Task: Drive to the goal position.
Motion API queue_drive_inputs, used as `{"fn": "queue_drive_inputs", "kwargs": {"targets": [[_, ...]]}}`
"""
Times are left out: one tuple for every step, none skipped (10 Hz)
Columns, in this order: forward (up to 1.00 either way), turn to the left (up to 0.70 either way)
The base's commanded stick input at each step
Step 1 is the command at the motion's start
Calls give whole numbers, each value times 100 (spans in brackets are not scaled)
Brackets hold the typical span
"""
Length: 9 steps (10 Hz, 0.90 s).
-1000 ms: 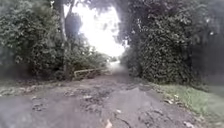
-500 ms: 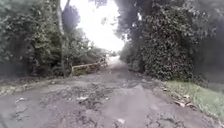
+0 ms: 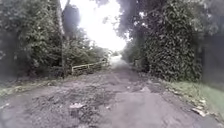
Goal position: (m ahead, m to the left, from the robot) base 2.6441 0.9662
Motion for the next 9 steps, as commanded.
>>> {"fn": "queue_drive_inputs", "kwargs": {"targets": [[70,0],[70,0],[70,0],[70,0],[70,0],[70,0],[70,0],[70,0],[70,0]]}}
